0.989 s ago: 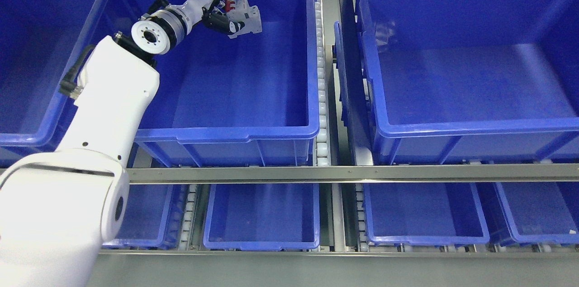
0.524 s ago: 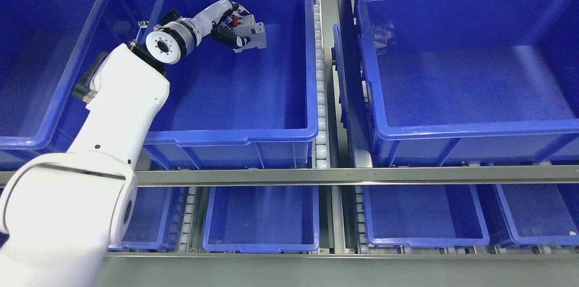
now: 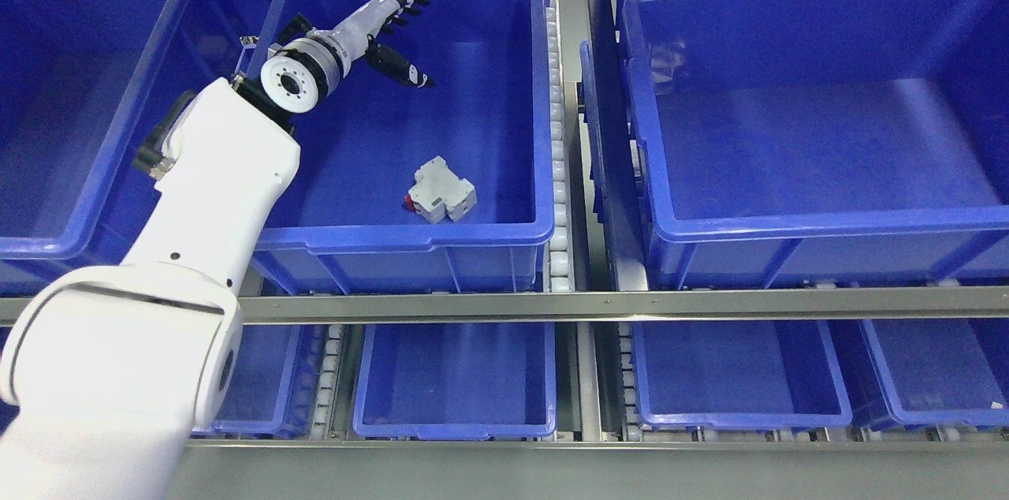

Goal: Place circuit breaker on shelf

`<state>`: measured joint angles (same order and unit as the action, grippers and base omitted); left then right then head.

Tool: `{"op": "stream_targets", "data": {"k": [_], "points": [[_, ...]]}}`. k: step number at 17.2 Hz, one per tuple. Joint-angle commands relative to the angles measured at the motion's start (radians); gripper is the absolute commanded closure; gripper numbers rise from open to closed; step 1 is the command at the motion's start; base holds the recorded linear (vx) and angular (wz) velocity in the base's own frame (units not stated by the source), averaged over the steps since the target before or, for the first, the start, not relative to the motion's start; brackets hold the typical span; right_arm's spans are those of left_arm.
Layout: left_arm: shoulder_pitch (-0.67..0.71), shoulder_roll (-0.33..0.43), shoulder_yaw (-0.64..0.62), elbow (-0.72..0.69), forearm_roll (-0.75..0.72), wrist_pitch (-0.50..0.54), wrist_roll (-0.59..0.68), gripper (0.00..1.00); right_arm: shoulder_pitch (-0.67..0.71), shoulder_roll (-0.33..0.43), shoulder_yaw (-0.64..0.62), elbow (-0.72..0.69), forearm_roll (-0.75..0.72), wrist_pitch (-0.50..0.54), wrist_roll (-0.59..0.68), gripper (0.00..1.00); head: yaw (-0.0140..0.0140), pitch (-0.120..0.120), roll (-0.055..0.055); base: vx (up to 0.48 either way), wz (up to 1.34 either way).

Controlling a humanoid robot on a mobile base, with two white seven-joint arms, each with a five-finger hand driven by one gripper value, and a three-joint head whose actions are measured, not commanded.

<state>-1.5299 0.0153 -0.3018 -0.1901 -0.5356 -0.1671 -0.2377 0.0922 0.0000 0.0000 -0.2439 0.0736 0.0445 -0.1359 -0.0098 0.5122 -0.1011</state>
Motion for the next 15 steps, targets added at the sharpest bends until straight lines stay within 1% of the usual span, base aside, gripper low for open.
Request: {"op": "stream_targets", "data": {"k": [1, 2, 3, 4, 5, 6, 8, 10, 11, 12, 13, 15], "points": [[-0.001, 0.003, 0.351, -0.252, 0.017, 0.003, 0.093, 0.03, 0.000, -0.017, 0.020, 0.000, 0.000, 0.034, 0.001, 0.00, 0.0000, 0.000, 0.000, 0.000, 0.00], [0.005, 0.002, 0.492, -0.325, 0.025, 0.003, 0.103, 0.01, 0.000, -0.017, 0.020, 0.000, 0.000, 0.035, -0.001, 0.00, 0.0000, 0.000, 0.000, 0.000, 0.01], [0.010, 0.002, 0.624, -0.407, 0.042, 0.003, 0.103, 0.01, 0.000, -0.017, 0.020, 0.000, 0.000, 0.035, -0.001, 0.00, 0.0000, 0.000, 0.000, 0.000, 0.01], [0.046, 0.002, 0.744, -0.527, 0.099, 0.003, 0.103, 0.01, 0.000, -0.017, 0.020, 0.000, 0.000, 0.035, 0.001, 0.00, 0.0000, 0.000, 0.000, 0.000, 0.00], [0.081, 0.002, 0.754, -0.608, 0.161, 0.006, 0.109, 0.01, 0.000, -0.017, 0.020, 0.000, 0.000, 0.035, -0.001, 0.00, 0.0000, 0.000, 0.000, 0.000, 0.00], [0.111, 0.002, 0.751, -0.702, 0.215, 0.036, 0.127, 0.01, 0.000, -0.017, 0.020, 0.000, 0.000, 0.035, -0.001, 0.00, 0.0000, 0.000, 0.000, 0.000, 0.00], [0.183, 0.002, 0.739, -0.892, 0.300, 0.176, 0.176, 0.00, 0.000, -0.017, 0.020, 0.000, -0.001, 0.035, 0.001, 0.00, 0.0000, 0.000, 0.000, 0.000, 0.00], [0.294, 0.002, 0.614, -1.101, 0.357, 0.285, 0.192, 0.00, 0.000, -0.017, 0.020, 0.000, 0.000, 0.035, 0.001, 0.00, 0.0000, 0.000, 0.000, 0.000, 0.00], [0.383, 0.002, 0.540, -1.203, 0.377, 0.316, 0.193, 0.00, 0.000, -0.017, 0.020, 0.000, -0.001, 0.035, -0.001, 0.00, 0.0000, 0.000, 0.000, 0.000, 0.00], [0.477, 0.002, 0.485, -1.271, 0.382, 0.319, 0.195, 0.00, 0.000, -0.017, 0.020, 0.000, 0.000, 0.035, 0.001, 0.00, 0.0000, 0.000, 0.000, 0.000, 0.00], [0.566, 0.002, 0.440, -1.325, 0.382, 0.319, 0.202, 0.00, 0.000, -0.017, 0.020, 0.000, 0.000, 0.035, 0.001, 0.00, 0.0000, 0.000, 0.000, 0.000, 0.00], [0.672, 0.002, 0.394, -1.393, 0.382, 0.319, 0.236, 0.00, 0.000, -0.017, 0.020, 0.000, 0.000, 0.035, 0.001, 0.00, 0.0000, 0.000, 0.000, 0.000, 0.00]]}}
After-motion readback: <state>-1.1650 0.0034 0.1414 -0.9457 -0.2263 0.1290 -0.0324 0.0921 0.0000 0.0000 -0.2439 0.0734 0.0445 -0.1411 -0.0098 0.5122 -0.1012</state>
